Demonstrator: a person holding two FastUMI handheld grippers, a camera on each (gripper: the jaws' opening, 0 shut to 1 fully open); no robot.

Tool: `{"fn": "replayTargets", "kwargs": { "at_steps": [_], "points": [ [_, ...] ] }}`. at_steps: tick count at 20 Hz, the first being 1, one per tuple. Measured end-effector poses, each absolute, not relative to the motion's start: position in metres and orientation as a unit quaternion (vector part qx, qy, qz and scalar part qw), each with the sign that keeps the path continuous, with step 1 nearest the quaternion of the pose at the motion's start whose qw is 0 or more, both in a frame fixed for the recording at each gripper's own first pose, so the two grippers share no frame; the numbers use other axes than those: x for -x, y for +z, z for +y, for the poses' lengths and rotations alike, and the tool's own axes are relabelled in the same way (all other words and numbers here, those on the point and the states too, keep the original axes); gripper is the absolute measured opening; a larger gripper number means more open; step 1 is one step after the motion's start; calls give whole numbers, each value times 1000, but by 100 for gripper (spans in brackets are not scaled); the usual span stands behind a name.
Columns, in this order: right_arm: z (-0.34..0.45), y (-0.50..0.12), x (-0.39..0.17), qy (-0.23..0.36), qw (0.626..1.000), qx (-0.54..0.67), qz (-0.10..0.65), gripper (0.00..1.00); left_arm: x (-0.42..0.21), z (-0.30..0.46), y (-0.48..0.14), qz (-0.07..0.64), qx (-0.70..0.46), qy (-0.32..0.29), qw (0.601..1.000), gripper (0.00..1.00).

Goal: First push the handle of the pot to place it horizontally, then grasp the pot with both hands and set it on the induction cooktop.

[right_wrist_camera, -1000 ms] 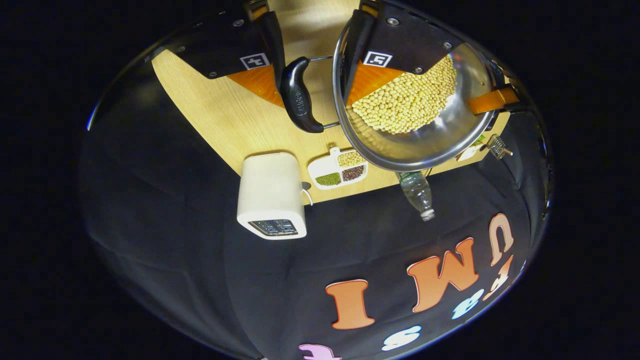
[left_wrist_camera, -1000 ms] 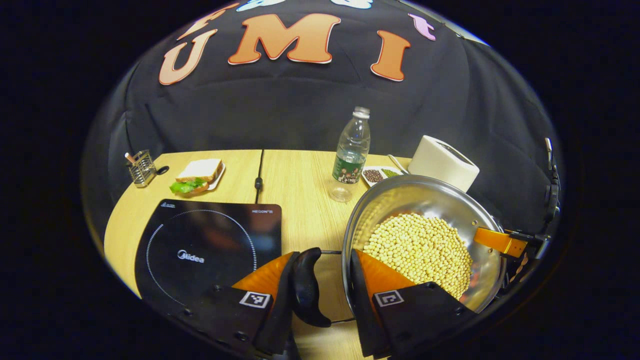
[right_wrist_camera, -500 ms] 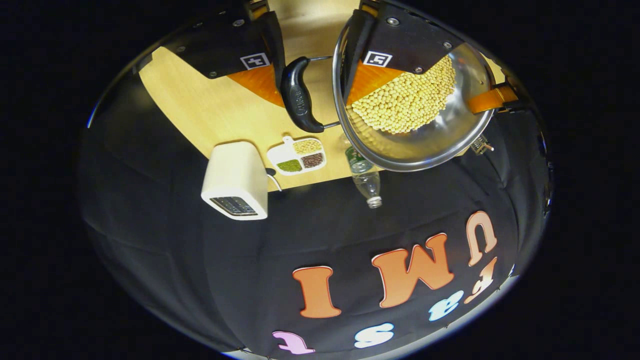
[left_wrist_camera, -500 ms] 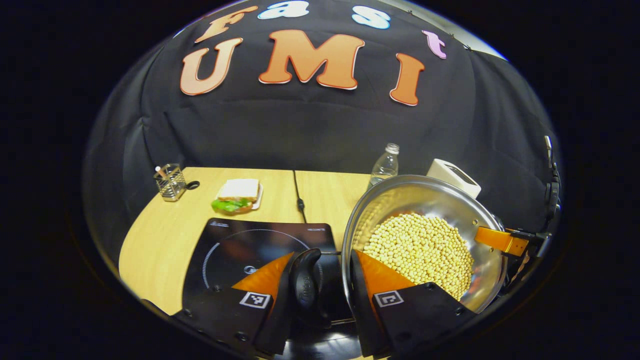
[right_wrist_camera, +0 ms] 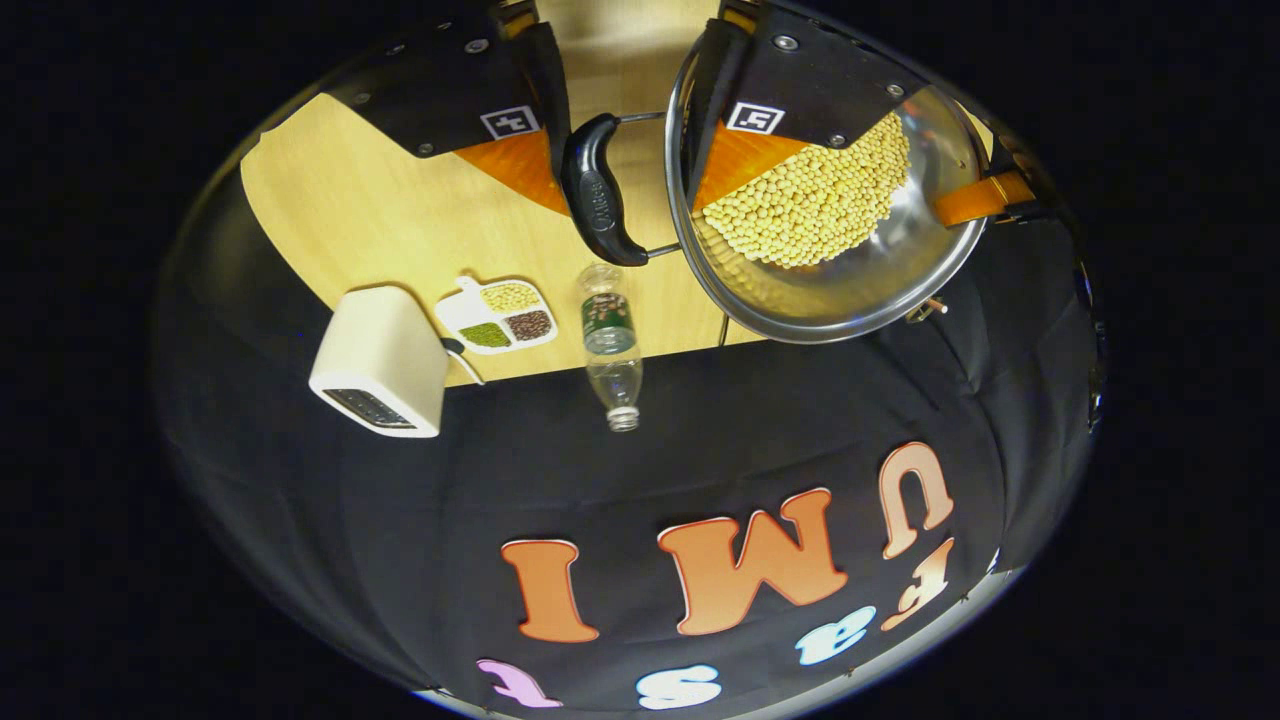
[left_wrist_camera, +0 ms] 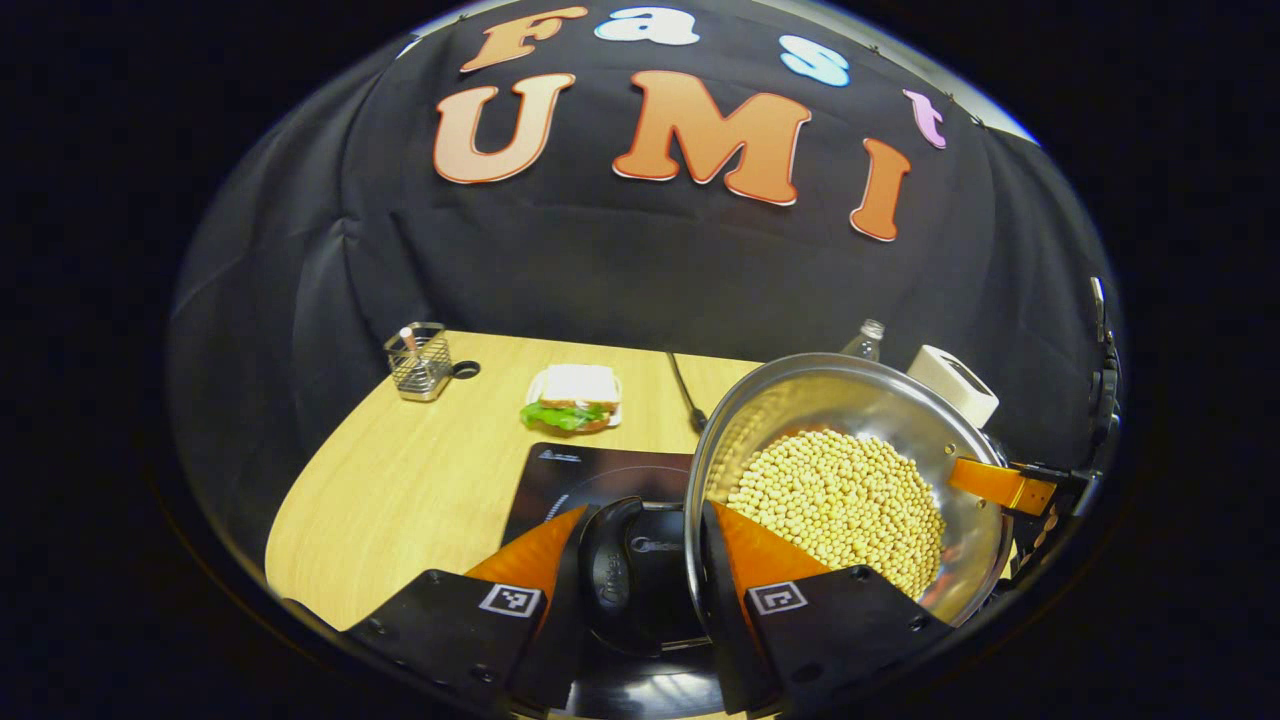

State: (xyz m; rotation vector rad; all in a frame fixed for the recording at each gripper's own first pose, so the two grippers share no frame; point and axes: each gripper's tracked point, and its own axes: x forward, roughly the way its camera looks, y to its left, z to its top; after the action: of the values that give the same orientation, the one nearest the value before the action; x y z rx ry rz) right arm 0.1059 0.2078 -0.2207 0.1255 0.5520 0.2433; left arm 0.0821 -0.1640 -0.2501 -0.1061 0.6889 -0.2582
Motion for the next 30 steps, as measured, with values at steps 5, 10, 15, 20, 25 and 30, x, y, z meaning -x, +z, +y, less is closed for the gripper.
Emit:
{"fn": "replayTargets", "kwargs": {
  "at_steps": [5,10,15,20,25,30],
  "points": [
    [253,-237,-104,137,946,-50,291,54,-88,-119,-272,354,57,-108,927,58],
    [290,-263,-106,146,935,-46,321,54,-95,-88,-298,375,50,-94,921,58],
    [305,-283,-107,146,927,-44,341,54,-105,-76,-322,394,46,-92,913,64],
    [303,-293,-111,133,925,-47,354,55,-114,-82,-333,401,38,-104,910,62],
    [304,-293,-115,132,925,-45,353,58,-116,-80,-332,408,25,-94,908,66],
    [291,-239,-126,139,948,-34,283,75,-133,-79,-266,320,-16,-75,944,89]
  ]
}}
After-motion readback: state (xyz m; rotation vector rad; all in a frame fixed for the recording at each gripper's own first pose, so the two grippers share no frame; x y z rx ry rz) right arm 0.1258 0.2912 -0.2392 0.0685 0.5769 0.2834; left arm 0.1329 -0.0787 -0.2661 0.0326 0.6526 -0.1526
